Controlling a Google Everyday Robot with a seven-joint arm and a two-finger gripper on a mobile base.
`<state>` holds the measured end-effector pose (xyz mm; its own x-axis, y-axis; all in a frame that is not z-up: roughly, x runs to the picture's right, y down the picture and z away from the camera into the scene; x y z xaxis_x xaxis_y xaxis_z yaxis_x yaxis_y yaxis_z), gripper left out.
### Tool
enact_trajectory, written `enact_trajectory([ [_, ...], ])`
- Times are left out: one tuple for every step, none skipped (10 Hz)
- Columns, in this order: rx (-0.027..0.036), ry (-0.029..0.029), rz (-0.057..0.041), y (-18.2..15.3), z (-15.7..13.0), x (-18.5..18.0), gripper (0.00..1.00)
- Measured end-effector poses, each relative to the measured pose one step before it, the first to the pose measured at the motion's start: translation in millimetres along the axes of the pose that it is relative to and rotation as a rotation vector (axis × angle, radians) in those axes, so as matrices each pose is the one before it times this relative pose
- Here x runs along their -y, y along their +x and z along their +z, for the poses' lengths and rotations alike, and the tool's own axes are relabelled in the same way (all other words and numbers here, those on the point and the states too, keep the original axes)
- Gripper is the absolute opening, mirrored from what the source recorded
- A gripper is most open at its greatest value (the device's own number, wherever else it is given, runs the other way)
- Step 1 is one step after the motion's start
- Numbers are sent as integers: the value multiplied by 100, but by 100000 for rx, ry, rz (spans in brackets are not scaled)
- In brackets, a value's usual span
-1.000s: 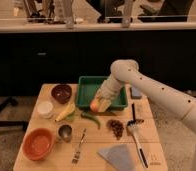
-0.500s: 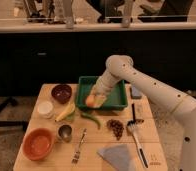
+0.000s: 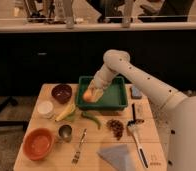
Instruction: Place apple in paper cup
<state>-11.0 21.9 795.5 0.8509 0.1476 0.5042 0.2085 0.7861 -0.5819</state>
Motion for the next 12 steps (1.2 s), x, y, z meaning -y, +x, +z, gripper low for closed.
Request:
enact_trajectory([
  [133,648,1413,662,-553,432,0],
  [88,575,1514,742,-520,427,0],
  [69,547,1250,688,-486,351,0],
  [-367,-467,941,707,-276,192,0],
  [-395,-877,-884,-100,230,-53,0],
  [-421,-1181,-1327,-379,467,-74,0],
  [-534,-1806,-2366,-1046,863,-44,0],
  [-426,-1697,-2563,-1344,929,95,0],
  [-403,-1815,-3123,-1773,1111,271,0],
  [-313,-1297,-2396,-1484,818,350,0],
  [-345,-1823,-3430,-2166,1132,634,0],
  [-189,-1262,-2550,-1638,697,637,0],
])
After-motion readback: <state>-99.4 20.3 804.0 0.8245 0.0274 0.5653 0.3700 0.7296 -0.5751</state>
